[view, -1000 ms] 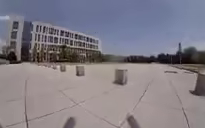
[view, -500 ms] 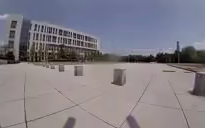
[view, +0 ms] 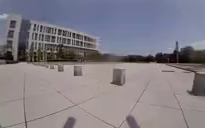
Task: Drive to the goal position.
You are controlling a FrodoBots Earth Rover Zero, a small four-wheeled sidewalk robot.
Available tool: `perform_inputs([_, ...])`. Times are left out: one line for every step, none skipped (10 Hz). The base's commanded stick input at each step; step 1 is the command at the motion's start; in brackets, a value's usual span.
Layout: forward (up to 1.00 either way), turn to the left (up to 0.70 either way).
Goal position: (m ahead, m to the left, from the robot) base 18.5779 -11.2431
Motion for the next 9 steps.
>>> perform_inputs([0.00, -0.45])
perform_inputs([0.00, -0.45])
perform_inputs([0.00, -0.45])
perform_inputs([0.00, -0.45])
perform_inputs([0.00, -0.45])
perform_inputs([0.00, -0.45])
perform_inputs([0.00, -0.45])
perform_inputs([0.00, -0.45])
perform_inputs([0.00, -0.45])
